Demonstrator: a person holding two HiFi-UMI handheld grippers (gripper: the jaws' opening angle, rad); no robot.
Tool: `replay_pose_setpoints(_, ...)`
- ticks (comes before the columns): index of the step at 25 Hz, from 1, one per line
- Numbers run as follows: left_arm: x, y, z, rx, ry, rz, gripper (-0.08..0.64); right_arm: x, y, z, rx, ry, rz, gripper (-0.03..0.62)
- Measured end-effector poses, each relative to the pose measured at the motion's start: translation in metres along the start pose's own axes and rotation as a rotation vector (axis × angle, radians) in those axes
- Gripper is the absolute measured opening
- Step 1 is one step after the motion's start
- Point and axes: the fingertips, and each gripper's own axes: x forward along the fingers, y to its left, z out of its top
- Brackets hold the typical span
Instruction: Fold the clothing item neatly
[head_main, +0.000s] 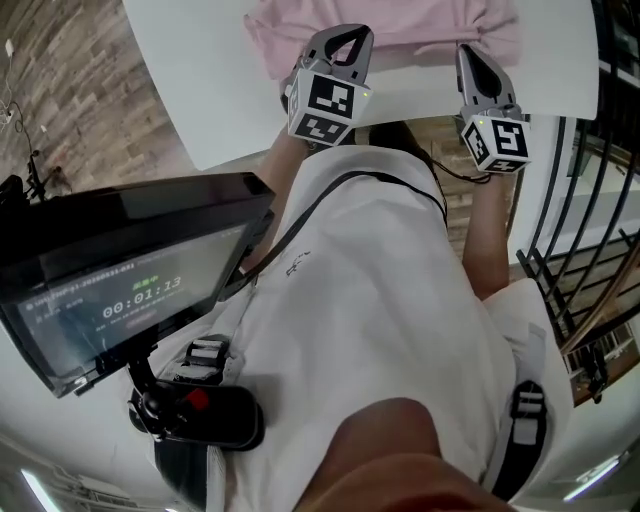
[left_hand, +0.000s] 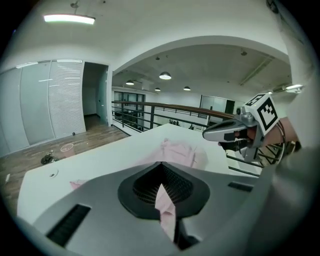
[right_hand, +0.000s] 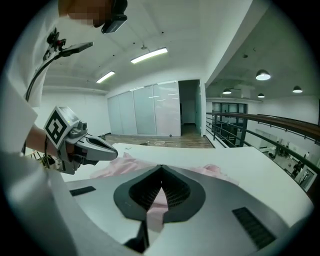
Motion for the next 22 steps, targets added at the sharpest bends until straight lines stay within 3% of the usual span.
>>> replay_pose_setpoints(8, -0.022, 0.023, -0.028, -0.057, 0.009, 0.071, 0.003, -0.002, 0.016, -0.012, 0.029, 0.013, -0.016, 0.003)
replay_pose_setpoints(11, -0.026, 0.032, -0.039, -0.130, 0.012, 0.088, 0.003, 0.004, 0.019, -0.020, 0.036, 0.042, -0.014, 0.003)
replay_pose_setpoints(15, -0.030, 0.021, -0.048, -0.210, 0.019, 0.076, 0.003, 0.000, 0.024, -0.022, 0.023, 0.094, -0.022, 0.003)
replay_pose_setpoints(22, -0.019, -0.003, -0.035, -0.206, 0.000, 0.020, 0.003, -0.006, 0.031, -0.010, -0.001, 0.079, 0.004, 0.003)
